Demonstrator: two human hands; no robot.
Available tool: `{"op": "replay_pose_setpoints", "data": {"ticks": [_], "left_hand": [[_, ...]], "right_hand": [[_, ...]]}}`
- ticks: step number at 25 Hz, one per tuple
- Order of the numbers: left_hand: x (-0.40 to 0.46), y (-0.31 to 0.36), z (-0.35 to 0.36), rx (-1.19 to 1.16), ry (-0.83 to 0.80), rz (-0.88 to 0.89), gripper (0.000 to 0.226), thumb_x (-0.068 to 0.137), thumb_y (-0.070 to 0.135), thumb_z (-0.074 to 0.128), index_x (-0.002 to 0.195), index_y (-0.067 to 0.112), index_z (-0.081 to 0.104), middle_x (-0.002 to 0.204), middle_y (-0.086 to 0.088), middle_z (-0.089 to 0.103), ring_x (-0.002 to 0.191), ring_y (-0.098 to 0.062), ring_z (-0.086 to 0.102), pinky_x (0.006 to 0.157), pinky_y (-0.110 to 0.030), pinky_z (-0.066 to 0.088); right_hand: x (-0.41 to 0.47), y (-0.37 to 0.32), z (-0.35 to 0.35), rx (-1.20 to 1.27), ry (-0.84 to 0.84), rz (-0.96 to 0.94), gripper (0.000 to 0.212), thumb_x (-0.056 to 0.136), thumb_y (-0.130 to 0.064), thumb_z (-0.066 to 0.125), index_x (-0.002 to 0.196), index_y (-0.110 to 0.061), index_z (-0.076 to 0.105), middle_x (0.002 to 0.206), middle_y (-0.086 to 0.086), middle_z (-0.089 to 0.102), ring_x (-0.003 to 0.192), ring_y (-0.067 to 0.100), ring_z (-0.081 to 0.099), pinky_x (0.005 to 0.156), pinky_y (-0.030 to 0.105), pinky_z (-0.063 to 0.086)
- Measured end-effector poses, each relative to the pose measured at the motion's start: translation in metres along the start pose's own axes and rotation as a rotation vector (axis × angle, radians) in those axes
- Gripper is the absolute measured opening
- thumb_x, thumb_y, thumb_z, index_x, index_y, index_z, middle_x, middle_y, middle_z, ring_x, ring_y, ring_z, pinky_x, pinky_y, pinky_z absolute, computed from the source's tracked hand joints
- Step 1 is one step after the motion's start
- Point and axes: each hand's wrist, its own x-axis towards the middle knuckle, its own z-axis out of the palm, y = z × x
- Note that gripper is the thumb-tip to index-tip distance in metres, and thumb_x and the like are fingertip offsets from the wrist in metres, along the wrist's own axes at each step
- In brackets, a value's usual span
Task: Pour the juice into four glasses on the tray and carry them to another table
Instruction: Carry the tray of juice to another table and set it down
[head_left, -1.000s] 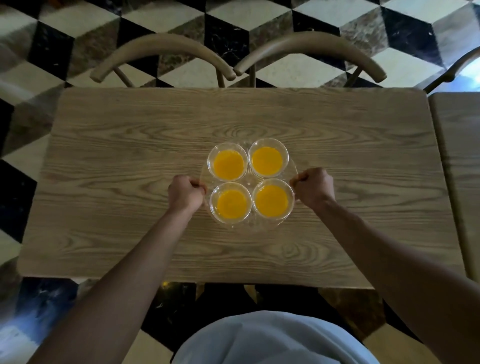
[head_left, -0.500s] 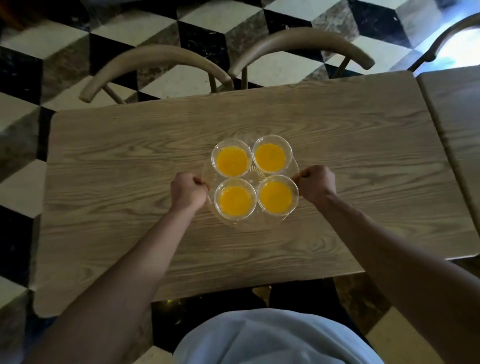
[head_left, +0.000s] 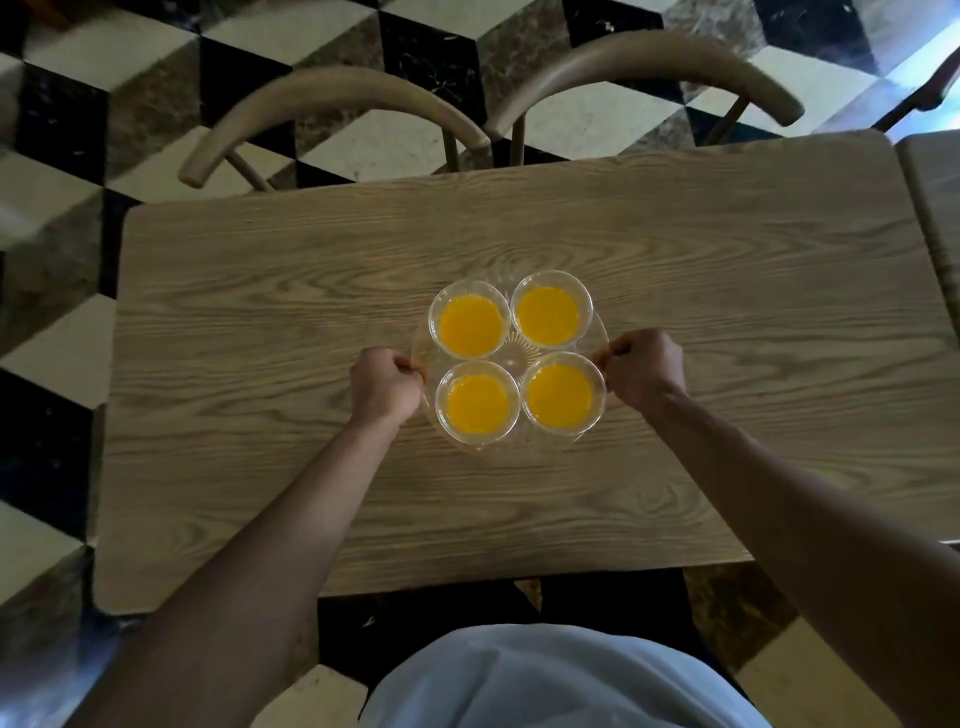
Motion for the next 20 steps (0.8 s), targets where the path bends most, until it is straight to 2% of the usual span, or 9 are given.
{"op": "replay_pose_setpoints", "data": {"ticks": [5, 10, 12, 14, 17, 20], "left_hand": [[0.009, -0.005, 0.003, -0.017, 0.018, -0.016, 0.035, 0.085, -0.006, 0.066, 0.066, 0.023, 0.069, 0.077, -0.007, 0.077, 0.073, -0.027, 0.077, 0.076, -0.048, 0.067], [0.017, -0.012, 0.008, -0.01, 0.005, -0.033, 0.019, 0.085, -0.004, 0.067, 0.082, 0.011, 0.078, 0.085, -0.014, 0.08, 0.081, -0.031, 0.078, 0.081, -0.047, 0.065], [0.021, -0.013, 0.009, -0.008, 0.005, -0.048, 0.019, 0.085, -0.003, 0.067, 0.08, 0.012, 0.077, 0.086, -0.013, 0.08, 0.082, -0.031, 0.078, 0.082, -0.047, 0.065], [0.024, -0.014, 0.01, 0.001, 0.007, -0.054, 0.022, 0.084, -0.002, 0.068, 0.074, 0.016, 0.074, 0.084, -0.011, 0.08, 0.08, -0.029, 0.078, 0.081, -0.046, 0.066], [0.028, -0.016, 0.013, -0.017, 0.004, -0.058, 0.028, 0.083, -0.003, 0.067, 0.066, 0.019, 0.069, 0.076, -0.01, 0.078, 0.071, -0.029, 0.078, 0.074, -0.049, 0.066], [0.032, -0.018, 0.016, -0.033, 0.01, -0.056, 0.028, 0.082, -0.003, 0.066, 0.065, 0.019, 0.068, 0.069, -0.008, 0.077, 0.064, -0.028, 0.077, 0.068, -0.05, 0.067]], "right_hand": [[0.005, 0.003, 0.01, 0.007, -0.016, -0.002, 0.017, 0.082, -0.005, 0.069, 0.073, -0.016, 0.079, 0.057, -0.006, 0.072, 0.043, -0.006, 0.063, 0.054, 0.016, 0.051], [0.013, 0.006, 0.018, -0.016, -0.029, 0.007, 0.018, 0.081, -0.006, 0.071, 0.067, -0.016, 0.078, 0.05, -0.018, 0.067, 0.045, -0.008, 0.062, 0.051, 0.014, 0.048], [0.015, 0.005, 0.02, -0.023, -0.026, 0.008, 0.018, 0.079, -0.004, 0.07, 0.067, -0.015, 0.078, 0.051, -0.014, 0.069, 0.045, -0.006, 0.063, 0.052, 0.016, 0.052], [0.018, 0.005, 0.022, -0.01, -0.022, 0.009, 0.016, 0.079, -0.005, 0.072, 0.068, -0.015, 0.078, 0.054, -0.01, 0.07, 0.046, -0.003, 0.065, 0.055, 0.022, 0.059], [0.02, 0.005, 0.022, -0.009, -0.015, 0.02, 0.017, 0.08, -0.008, 0.074, 0.067, -0.018, 0.077, 0.056, -0.01, 0.069, 0.042, -0.003, 0.063, 0.047, 0.015, 0.055], [0.021, 0.004, 0.023, -0.011, -0.013, 0.033, 0.022, 0.08, -0.008, 0.074, 0.063, -0.022, 0.074, 0.054, -0.011, 0.068, 0.04, -0.002, 0.063, 0.049, 0.016, 0.057]]}}
